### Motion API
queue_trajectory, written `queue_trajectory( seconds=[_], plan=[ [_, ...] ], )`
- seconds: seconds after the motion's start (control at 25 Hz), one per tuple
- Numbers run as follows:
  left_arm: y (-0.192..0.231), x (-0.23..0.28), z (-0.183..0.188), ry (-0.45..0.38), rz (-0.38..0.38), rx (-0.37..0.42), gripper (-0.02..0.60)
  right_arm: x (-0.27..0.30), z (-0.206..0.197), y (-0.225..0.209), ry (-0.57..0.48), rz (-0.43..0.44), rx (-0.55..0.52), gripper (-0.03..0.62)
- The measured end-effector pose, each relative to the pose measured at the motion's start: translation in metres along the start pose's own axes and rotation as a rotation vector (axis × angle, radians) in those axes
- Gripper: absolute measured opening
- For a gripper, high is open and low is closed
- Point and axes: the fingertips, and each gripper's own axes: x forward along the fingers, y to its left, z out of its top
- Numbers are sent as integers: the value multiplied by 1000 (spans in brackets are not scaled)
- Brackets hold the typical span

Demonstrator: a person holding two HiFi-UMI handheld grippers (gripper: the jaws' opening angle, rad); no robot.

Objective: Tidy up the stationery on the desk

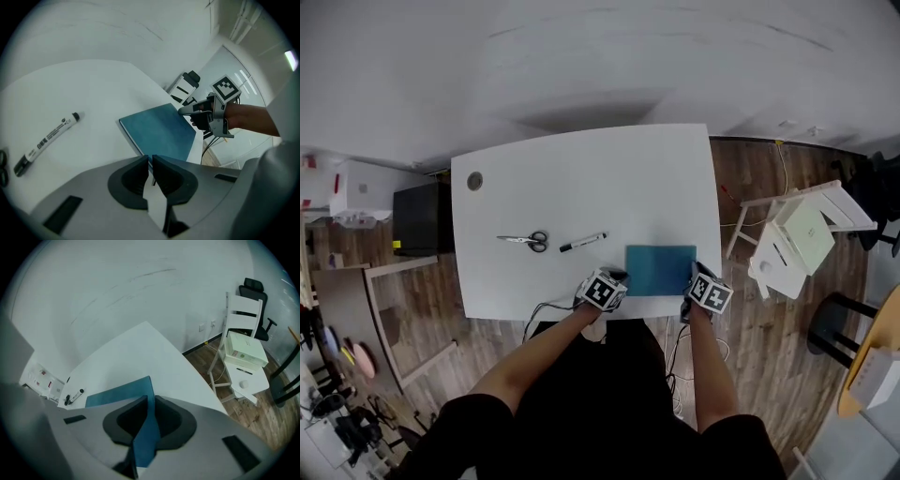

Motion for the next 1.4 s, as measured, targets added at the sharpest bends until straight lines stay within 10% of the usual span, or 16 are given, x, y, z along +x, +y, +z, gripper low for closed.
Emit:
queue_trajectory(
  seconds=[1.12, 1.4],
  plan=[
    [149, -159, -184, -222, 239, -132, 31, 25, -144, 248, 124, 240, -241, 64],
    [193, -200, -231, -267, 319, -263, 31, 38, -171, 322, 147, 268, -425, 64]
  ],
)
